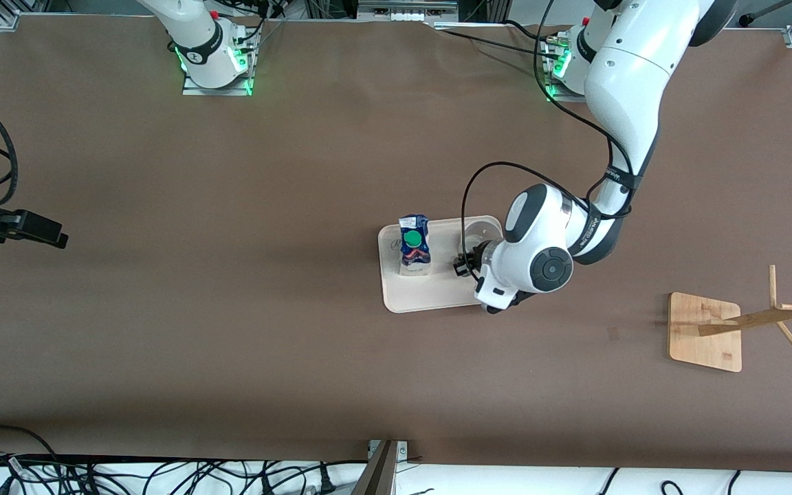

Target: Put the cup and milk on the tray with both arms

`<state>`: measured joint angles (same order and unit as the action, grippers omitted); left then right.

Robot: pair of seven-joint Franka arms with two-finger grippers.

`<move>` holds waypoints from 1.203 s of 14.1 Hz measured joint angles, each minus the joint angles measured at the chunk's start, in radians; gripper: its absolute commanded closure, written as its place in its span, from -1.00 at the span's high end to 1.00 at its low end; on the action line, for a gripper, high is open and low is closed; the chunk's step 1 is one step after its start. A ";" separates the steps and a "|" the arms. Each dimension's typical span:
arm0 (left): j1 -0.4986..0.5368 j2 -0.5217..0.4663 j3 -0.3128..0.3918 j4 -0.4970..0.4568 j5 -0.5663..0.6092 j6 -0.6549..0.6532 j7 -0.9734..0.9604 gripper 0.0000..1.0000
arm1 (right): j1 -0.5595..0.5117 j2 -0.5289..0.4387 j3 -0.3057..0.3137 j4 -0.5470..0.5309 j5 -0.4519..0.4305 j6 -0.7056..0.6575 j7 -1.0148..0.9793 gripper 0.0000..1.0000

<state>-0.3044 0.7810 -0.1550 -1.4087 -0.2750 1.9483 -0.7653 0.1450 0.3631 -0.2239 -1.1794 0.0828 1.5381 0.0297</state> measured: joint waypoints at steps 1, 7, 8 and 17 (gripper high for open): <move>0.000 -0.001 0.005 0.006 0.000 0.001 0.000 1.00 | -0.021 -0.025 0.018 -0.035 -0.004 0.008 0.000 1.00; 0.005 -0.087 0.027 0.031 0.000 -0.021 0.001 1.00 | -0.169 -0.072 0.231 -0.104 -0.119 0.021 -0.004 1.00; 0.010 -0.110 0.029 0.031 0.000 -0.045 0.001 1.00 | -0.169 -0.072 0.241 -0.106 -0.122 0.022 -0.007 1.00; 0.178 -0.437 0.131 -0.044 0.000 -0.188 0.334 1.00 | -0.177 -0.125 0.248 -0.182 -0.127 0.038 -0.123 1.00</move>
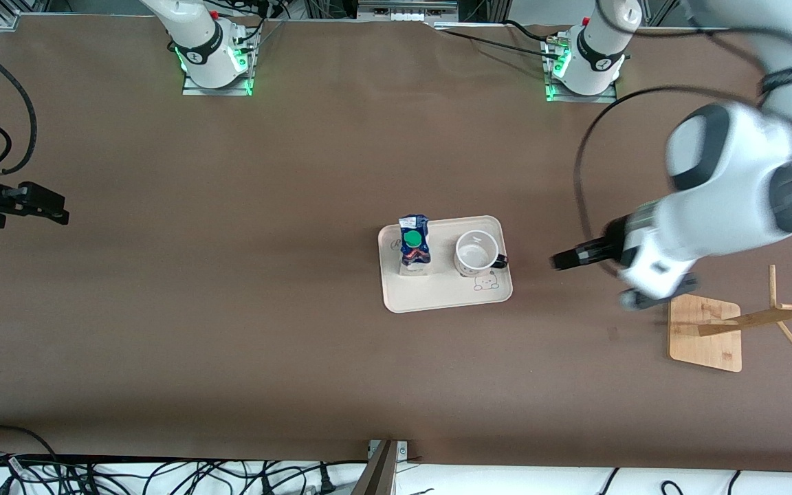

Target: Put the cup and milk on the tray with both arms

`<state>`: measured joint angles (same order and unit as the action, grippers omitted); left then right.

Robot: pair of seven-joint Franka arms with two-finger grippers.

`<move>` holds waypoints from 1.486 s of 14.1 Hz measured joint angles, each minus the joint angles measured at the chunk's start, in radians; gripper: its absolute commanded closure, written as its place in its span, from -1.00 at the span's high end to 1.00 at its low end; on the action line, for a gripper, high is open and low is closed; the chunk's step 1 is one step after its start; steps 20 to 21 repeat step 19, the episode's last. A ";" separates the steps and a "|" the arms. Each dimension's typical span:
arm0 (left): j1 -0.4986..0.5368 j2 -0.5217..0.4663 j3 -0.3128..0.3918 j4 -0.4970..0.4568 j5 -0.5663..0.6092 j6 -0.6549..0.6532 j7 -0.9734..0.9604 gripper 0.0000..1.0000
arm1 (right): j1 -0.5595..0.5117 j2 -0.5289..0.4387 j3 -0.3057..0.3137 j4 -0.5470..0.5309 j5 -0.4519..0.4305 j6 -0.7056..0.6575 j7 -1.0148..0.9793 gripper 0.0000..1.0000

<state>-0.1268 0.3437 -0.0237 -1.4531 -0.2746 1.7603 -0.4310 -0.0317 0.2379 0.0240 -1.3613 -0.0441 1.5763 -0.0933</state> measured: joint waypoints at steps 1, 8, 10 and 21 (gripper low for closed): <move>0.004 -0.053 0.041 -0.028 0.008 -0.004 0.067 1.00 | 0.000 -0.015 0.001 -0.017 0.000 0.000 0.000 1.00; 0.010 -0.245 0.101 -0.141 0.231 -0.071 0.224 1.00 | 0.000 -0.049 0.002 -0.072 0.000 0.001 -0.002 1.00; 0.017 -0.245 0.103 -0.142 0.234 -0.073 0.225 1.00 | 0.000 -0.064 0.003 -0.095 0.000 0.001 -0.002 1.00; 0.019 -0.245 0.103 -0.142 0.234 -0.091 0.225 1.00 | -0.001 -0.076 0.001 -0.101 -0.001 0.000 -0.005 1.00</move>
